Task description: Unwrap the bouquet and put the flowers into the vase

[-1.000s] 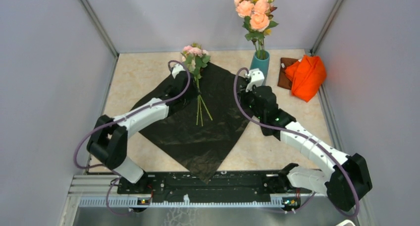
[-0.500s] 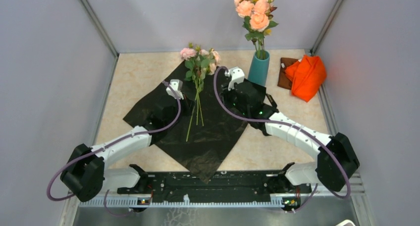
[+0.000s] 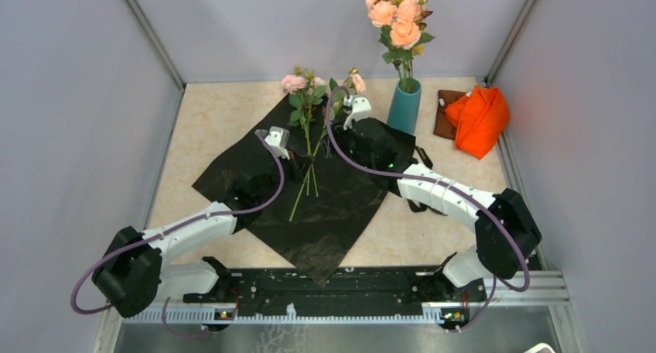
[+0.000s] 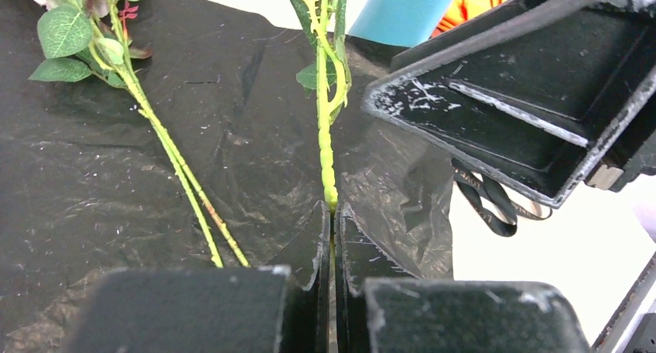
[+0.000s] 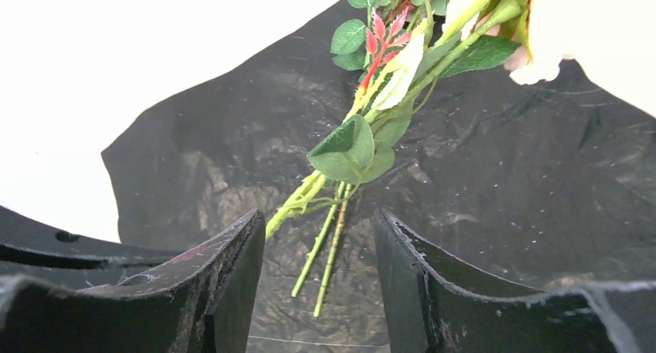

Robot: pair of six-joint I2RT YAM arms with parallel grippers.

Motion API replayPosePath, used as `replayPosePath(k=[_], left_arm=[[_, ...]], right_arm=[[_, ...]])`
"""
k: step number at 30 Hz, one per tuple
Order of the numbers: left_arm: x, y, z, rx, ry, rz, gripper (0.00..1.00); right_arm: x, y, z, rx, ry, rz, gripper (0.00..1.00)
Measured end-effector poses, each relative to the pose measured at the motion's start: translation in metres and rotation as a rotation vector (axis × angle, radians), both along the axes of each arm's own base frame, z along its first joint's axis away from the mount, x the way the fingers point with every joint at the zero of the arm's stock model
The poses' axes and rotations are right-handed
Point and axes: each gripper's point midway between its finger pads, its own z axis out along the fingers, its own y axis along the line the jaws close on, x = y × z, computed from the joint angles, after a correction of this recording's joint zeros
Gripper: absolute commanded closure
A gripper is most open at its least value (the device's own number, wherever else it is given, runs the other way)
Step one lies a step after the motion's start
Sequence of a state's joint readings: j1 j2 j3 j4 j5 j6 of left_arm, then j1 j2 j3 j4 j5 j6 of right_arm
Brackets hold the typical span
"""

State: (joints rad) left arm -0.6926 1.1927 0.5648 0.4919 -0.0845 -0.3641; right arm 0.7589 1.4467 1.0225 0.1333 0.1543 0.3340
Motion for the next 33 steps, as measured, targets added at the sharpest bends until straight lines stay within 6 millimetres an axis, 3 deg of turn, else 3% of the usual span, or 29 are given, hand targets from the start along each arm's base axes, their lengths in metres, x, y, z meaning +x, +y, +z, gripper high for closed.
replayPosePath(k=[10, 19, 21, 26, 30, 33], left_arm=[[-0.006, -0.005, 0.007, -0.005, -0.036, -0.018, 1.00], [-0.013, 0.004, 0.040, -0.050, -0.114, -0.002, 1.00], [-0.013, 0.005, 0.042, -0.050, -0.122, -0.001, 1.00], [-0.015, 0.004, 0.040, -0.041, -0.119, -0.006, 1.00], [-0.016, 0.004, 0.036, -0.030, -0.107, -0.008, 1.00], [-0.016, 0.004, 0.035, -0.027, -0.103, -0.007, 0.89]], right_arm=[[0.002, 0.013, 0.021, 0.220, 0.057, -0.051, 0.43], [0.005, 0.021, 0.026, 0.303, 0.077, -0.058, 0.44], [0.005, 0.022, 0.027, 0.313, 0.078, -0.057, 0.54], [0.006, 0.026, 0.024, 0.323, 0.087, -0.050, 1.00], [0.005, 0.028, 0.026, 0.326, 0.084, -0.040, 1.00], [0.005, 0.028, 0.026, 0.317, 0.079, -0.035, 1.00]])
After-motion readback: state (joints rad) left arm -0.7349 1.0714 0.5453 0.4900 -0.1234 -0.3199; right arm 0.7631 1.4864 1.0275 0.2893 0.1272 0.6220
